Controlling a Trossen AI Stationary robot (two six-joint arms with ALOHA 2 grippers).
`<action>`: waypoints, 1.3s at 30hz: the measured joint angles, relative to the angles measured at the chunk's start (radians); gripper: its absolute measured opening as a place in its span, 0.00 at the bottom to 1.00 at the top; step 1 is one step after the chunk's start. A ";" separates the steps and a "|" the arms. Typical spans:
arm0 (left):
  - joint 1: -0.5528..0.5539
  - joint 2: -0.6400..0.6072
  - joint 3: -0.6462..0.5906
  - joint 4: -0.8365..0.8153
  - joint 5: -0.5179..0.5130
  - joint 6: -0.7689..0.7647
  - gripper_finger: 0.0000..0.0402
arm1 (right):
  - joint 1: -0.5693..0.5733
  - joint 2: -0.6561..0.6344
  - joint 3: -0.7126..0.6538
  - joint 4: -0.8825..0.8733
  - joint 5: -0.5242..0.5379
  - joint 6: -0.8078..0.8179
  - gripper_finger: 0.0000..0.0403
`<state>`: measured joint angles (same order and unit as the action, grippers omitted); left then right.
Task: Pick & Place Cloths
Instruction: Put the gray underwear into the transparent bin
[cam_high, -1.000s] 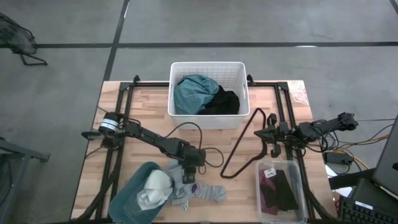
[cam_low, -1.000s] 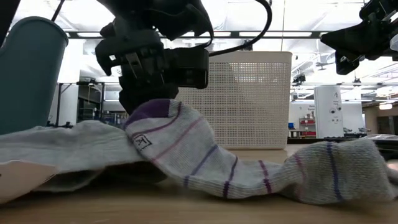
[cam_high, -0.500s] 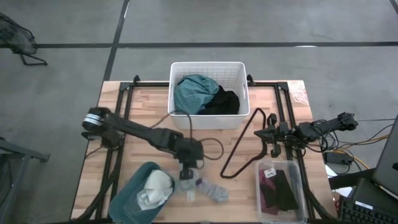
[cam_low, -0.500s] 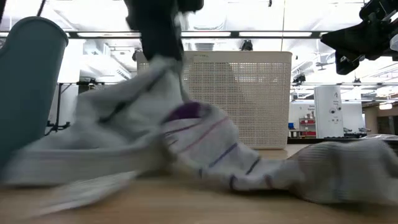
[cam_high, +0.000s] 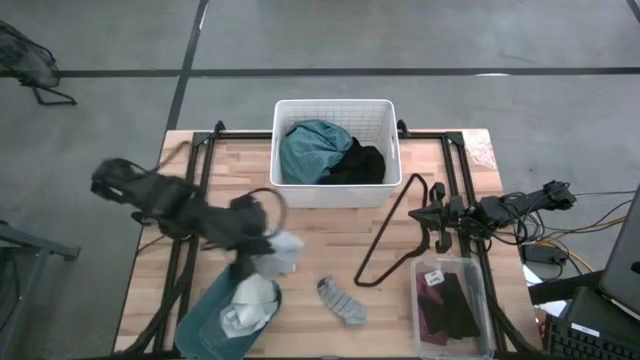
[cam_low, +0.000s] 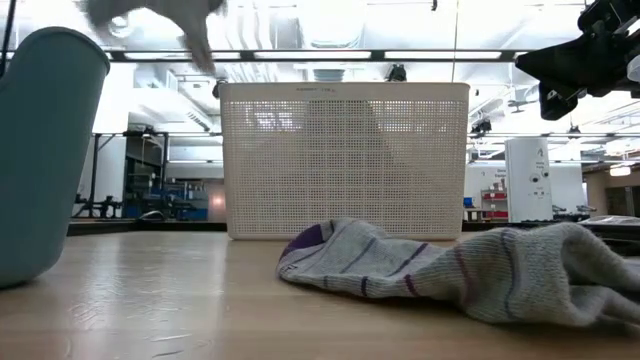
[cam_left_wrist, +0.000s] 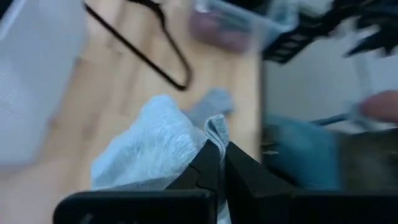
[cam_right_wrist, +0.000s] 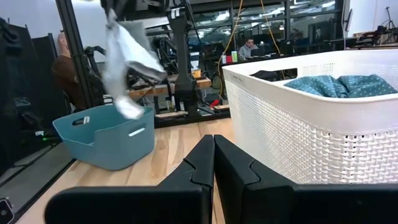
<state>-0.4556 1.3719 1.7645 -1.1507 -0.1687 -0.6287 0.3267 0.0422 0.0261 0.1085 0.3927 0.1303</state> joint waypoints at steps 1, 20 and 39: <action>-0.026 -0.017 0.007 -0.002 0.003 -0.043 0.02 | 0.000 0.000 0.000 0.000 0.000 0.000 0.02; -0.235 0.096 -0.003 0.191 -0.437 0.038 0.02 | 0.000 0.000 0.000 0.000 0.000 0.000 0.02; 0.227 0.500 0.010 1.375 0.231 0.394 0.04 | 0.000 0.000 0.000 0.000 0.000 0.000 0.02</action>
<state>-0.2291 1.8717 1.7741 0.2241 0.0619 -0.2351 0.3270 0.0422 0.0260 0.1085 0.3925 0.1303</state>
